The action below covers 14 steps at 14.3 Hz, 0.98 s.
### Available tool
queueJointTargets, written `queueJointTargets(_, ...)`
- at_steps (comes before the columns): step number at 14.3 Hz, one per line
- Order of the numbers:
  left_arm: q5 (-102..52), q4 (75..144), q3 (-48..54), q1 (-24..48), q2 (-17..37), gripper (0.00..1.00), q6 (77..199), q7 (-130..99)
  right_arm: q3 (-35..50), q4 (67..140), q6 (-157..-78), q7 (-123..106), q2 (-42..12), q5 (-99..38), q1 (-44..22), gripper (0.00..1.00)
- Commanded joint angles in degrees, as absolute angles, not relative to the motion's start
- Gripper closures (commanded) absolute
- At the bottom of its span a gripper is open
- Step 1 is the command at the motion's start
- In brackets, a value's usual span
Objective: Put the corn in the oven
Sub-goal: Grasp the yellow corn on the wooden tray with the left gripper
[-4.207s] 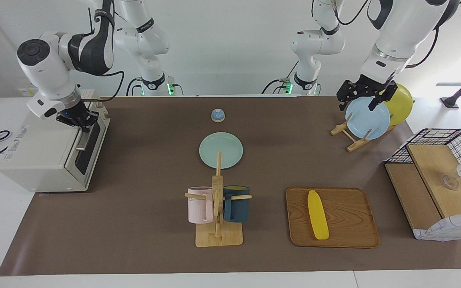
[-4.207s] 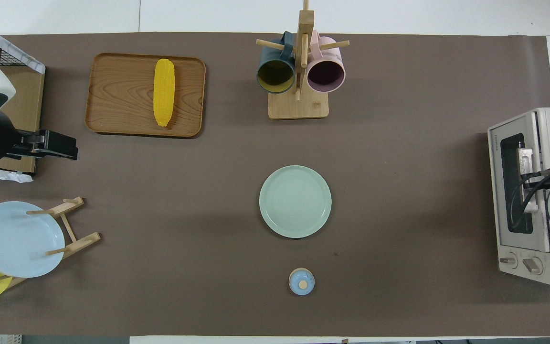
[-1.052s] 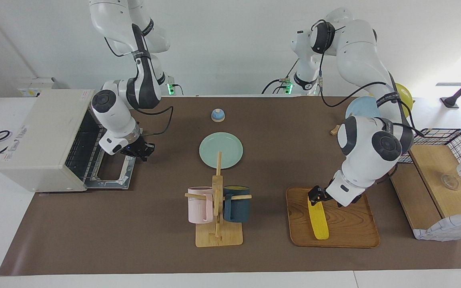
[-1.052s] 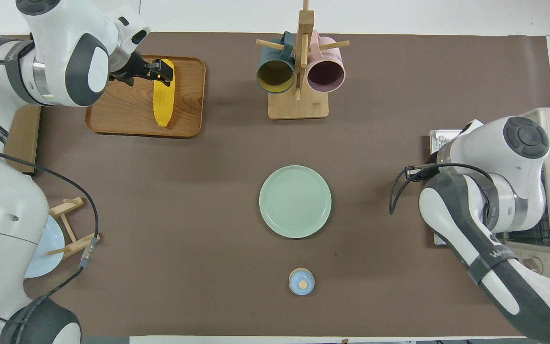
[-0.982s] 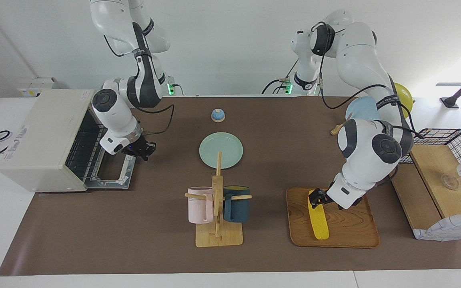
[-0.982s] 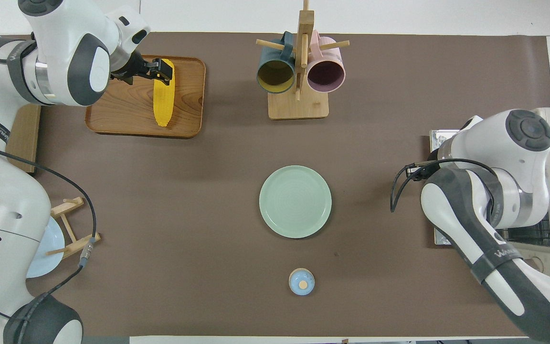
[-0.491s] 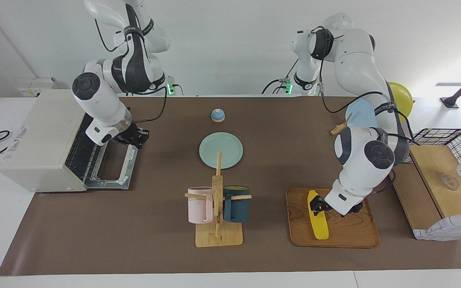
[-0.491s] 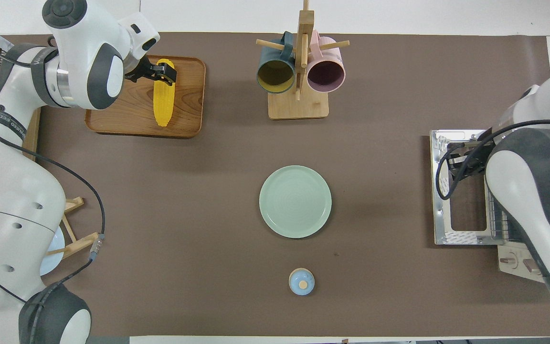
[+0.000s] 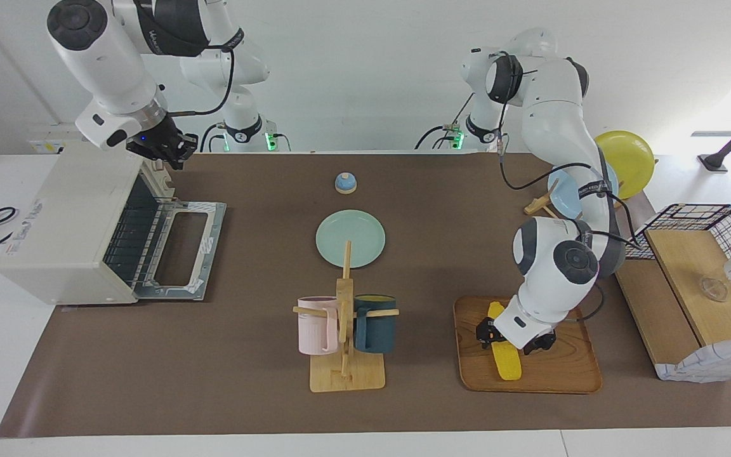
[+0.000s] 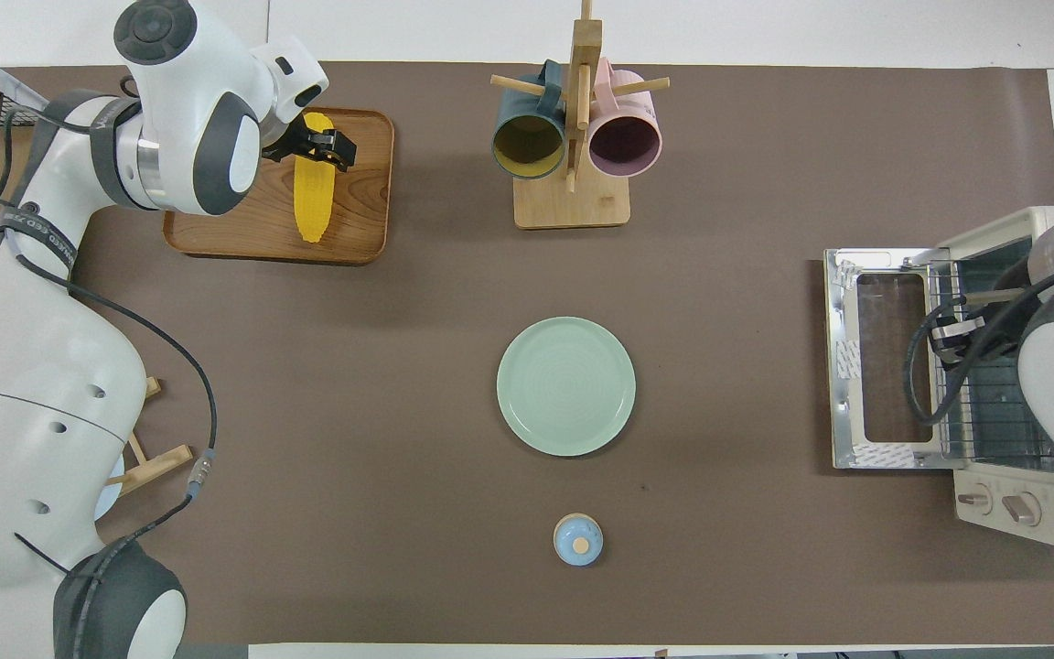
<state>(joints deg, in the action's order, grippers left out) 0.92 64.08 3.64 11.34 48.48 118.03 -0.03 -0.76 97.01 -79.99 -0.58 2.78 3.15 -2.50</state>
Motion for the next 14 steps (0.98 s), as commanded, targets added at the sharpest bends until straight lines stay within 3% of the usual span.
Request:
queueJointTargets(1,1.58,65.48,3.25,11.16,48.52,0.0,120.24,0.7,-0.35,97.55,-79.36,-0.44,2.28,1.77,-0.18,0.0)
queueJointTargets(2,1.58,65.48,3.25,11.16,48.52,0.0,120.23,0.7,-0.44,97.73,-79.45,-0.44,2.29,0.19,0.52,0.0)
queueJointTargets(3,1.58,65.48,3.34,11.08,48.52,0.13,120.15,0.7,-0.44,97.73,-79.54,-0.44,2.29,-0.09,0.79,0.0)
queueJointTargets(6,1.23,65.48,3.34,11.07,48.34,0.84,119.36,0.62,-0.35,97.73,-79.37,-0.62,2.37,-0.53,1.32,0.0)
queueJointTargets(7,0.71,65.39,3.34,11.07,48.25,1.0,119.01,0.62,0.0,97.3,-79.45,-0.53,2.2,-0.79,1.32,0.0)
queueJointTargets(11,-2.1,65.65,3.08,11.16,45.19,1.0,116.64,-1.13,-0.53,96.77,-81.39,-0.35,1.58,-0.27,0.44,0.0)
queueJointTargets(14,-2.2,71.61,3.16,11.95,37.82,1.0,112.77,-5.35,-0.7,95.45,-80.86,-0.09,0.62,0.0,-0.87,0.0)
